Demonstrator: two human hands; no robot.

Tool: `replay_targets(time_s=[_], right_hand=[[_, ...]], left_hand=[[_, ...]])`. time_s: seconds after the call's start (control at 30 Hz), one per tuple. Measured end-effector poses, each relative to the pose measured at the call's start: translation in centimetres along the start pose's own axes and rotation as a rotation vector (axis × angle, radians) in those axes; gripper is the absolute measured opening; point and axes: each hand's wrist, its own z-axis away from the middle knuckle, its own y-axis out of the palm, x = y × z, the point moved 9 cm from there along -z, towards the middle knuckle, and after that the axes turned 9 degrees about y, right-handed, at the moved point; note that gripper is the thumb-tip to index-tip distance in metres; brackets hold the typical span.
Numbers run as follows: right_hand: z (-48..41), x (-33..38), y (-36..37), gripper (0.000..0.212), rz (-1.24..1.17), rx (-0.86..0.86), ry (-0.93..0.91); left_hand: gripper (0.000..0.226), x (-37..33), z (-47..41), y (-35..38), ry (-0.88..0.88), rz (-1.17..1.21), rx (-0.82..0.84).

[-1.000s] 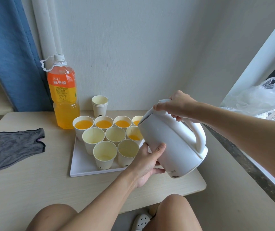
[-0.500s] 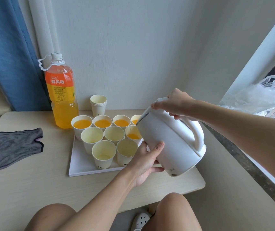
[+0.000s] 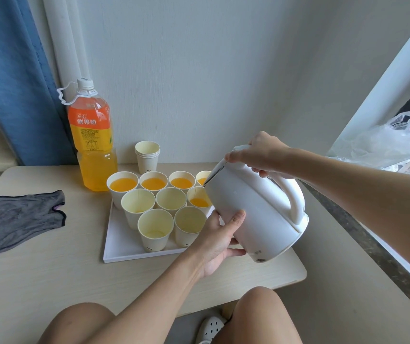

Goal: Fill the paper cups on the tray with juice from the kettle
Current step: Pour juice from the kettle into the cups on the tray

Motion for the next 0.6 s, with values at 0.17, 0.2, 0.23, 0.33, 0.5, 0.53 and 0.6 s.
replay_targets(time_s=[0.17, 0.2, 0.23, 0.33, 0.5, 0.53, 0.6], right_hand=[[0.07, 0.23, 0.01, 0.042, 0.012, -0.003, -0.003], [0.07, 0.24, 0.01, 0.042, 0.014, -0.004, -0.003], [0.05, 0.22, 0.0, 0.041, 0.015, -0.005, -0.003], [-0.03, 0.18, 0.08, 0.042, 0.013, 0.0, -0.002], [-0.19, 0.19, 0.13, 0.043, 0.021, 0.002, 0.002], [-0.2, 0.23, 0.15, 0.043, 0.023, 0.001, 0.001], [-0.22, 0.27, 0.16, 0.043, 0.026, 0.0, 0.002]], left_hand=[[0.066, -0.08, 0.01, 0.01, 0.001, -0.002, 0.002], [0.067, -0.11, 0.0, -0.02, 0.0, -0.003, 0.002], [0.067, -0.05, 0.0, -0.03, -0.002, -0.004, 0.0], [0.062, 0.04, 0.03, -0.12, -0.01, -0.006, -0.009], [0.046, 0.12, 0.02, -0.2, -0.024, -0.004, -0.027], [0.045, 0.09, 0.02, -0.19, -0.025, -0.002, -0.027], [0.044, 0.02, 0.03, -0.13, -0.025, 0.001, -0.026]])
